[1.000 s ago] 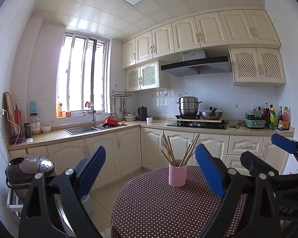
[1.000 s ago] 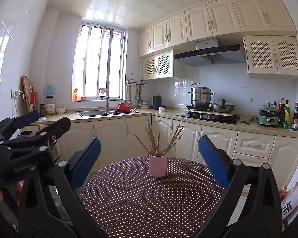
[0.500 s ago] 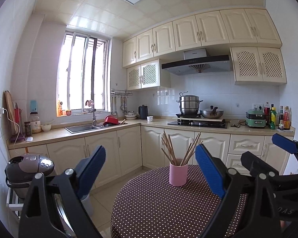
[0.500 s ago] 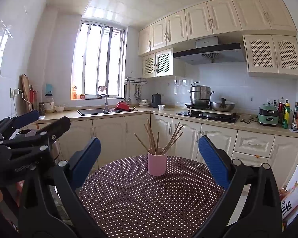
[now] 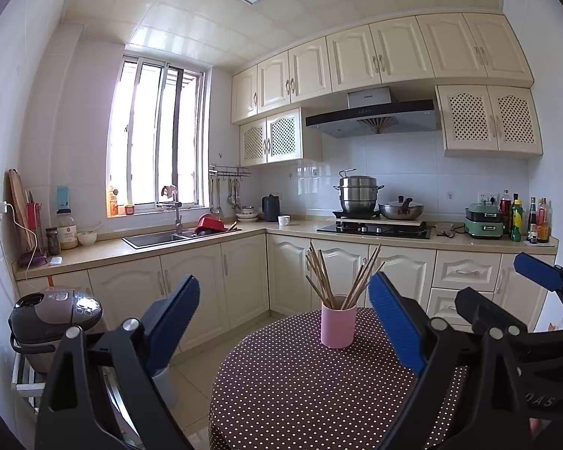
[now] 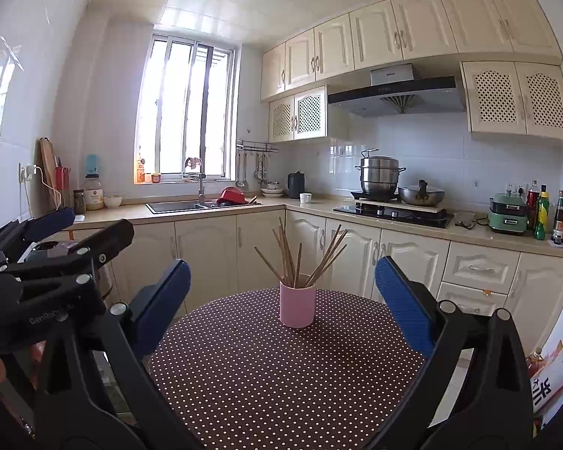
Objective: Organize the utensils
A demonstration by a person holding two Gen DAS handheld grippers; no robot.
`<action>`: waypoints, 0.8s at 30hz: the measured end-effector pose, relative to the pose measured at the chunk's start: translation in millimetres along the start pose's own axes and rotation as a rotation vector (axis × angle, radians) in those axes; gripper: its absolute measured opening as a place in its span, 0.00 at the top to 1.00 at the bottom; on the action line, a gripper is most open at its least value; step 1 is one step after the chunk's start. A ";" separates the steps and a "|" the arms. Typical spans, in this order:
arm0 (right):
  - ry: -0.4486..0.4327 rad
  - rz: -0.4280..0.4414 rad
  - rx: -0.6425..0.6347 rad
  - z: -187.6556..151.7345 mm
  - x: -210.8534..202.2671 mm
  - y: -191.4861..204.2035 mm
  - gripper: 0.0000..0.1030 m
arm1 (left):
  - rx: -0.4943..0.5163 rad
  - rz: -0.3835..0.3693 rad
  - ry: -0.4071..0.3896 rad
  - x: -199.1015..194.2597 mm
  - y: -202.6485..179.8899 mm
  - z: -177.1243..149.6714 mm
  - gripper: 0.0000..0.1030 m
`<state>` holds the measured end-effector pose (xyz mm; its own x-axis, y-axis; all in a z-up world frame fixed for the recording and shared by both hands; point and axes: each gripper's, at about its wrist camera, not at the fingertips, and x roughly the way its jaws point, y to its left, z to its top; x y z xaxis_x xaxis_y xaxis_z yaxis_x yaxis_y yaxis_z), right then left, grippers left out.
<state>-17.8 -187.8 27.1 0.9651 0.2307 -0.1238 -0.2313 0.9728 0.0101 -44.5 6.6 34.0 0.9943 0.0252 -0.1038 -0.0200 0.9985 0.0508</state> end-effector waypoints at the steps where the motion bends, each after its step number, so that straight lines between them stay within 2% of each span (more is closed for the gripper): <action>1: 0.001 -0.001 0.000 0.3 0.0 0.9 0.06 | 0.000 0.000 0.001 0.6 0.0 -0.3 0.13; 24: 0.015 -0.002 0.007 -4.7 6.4 1.5 0.06 | -0.002 0.000 0.010 7.3 0.0 -6.1 0.13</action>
<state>-12.6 -185.0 21.7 0.9637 0.2283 -0.1384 -0.2283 0.9735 0.0166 -37.8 7.1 27.2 0.9932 0.0255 -0.1140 -0.0201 0.9986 0.0489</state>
